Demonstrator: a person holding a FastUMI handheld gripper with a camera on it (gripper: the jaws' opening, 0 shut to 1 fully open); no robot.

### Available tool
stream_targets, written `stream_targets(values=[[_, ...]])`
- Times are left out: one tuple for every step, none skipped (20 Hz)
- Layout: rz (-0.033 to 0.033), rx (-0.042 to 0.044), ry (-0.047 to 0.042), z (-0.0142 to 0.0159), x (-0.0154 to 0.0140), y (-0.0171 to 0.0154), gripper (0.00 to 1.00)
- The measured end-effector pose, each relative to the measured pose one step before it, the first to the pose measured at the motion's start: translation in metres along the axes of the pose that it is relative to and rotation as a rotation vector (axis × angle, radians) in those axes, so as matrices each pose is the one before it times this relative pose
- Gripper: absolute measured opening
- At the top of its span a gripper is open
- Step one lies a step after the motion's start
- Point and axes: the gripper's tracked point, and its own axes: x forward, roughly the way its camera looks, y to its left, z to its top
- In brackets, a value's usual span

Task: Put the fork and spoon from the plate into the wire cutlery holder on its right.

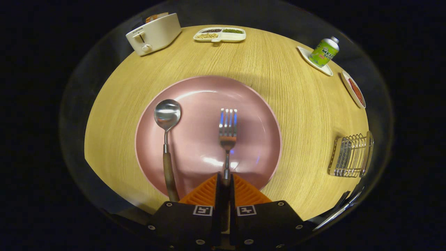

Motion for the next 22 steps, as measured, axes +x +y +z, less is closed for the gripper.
stream_targets(values=[[0.00308,-0.00416,-0.0061,-0.00023,0.00027,0.00021,0.09],[0.00752,-0.00707,-0.00647,0.00123,0.00095,0.00093,0.08],[0.0113,-0.00517,-0.00603,0.00064,0.00005,0.00179,0.08],[0.01873,-0.00164,0.0009,0.00014,-0.00026,0.0025,0.06],[0.025,-0.00143,0.00607,-0.00162,-0.00141,0.00297,0.05],[0.0115,-0.00165,-0.00735,0.00111,-0.00216,0.00085,0.05],[0.00235,-0.007,-0.01491,0.00209,-0.00215,-0.00118,0.05],[0.00896,-0.00516,-0.01288,0.00267,-0.00376,-0.00054,0.05],[0.00684,0.00258,-0.0101,0.00012,-0.00388,-0.0004,0.05],[0.00672,0.0029,-0.00836,0.00131,-0.00465,-0.0017,0.05],[0.00086,0.00493,-0.01182,0.00154,-0.00516,-0.00354,0.05],[-0.00113,0.00544,-0.01653,0.00274,-0.00651,-0.00513,0.05],[-0.00555,0.00988,-0.01778,0.00315,-0.00666,-0.00572,0.05],[-0.00695,0.01206,-0.01967,0.00437,-0.00726,-0.00776,0.05],[-0.00674,0.00787,-0.01399,0.0036,-0.00653,-0.00787,0.05],[-0.01085,0.00829,-0.01325,0.00221,-0.00739,-0.00991,0.05],[-0.01682,0.01326,-0.02227,0.00452,-0.00587,-0.01147,0.05],[-0.01148,0.01252,-0.01879,0.00478,-0.0082,-0.01201,0.05],[-0.01325,0.0162,-0.0198,0.00358,-0.00796,-0.01159,0.05],[-0.01425,0.01556,-0.01642,0.0036,-0.00698,-0.01187,0.05],[-0.01806,0.01598,-0.01514,0.00199,-0.00718,-0.01318,0.05],[-0.01924,0.01324,-0.01378,0.00315,-0.00753,-0.01476,0.05]])
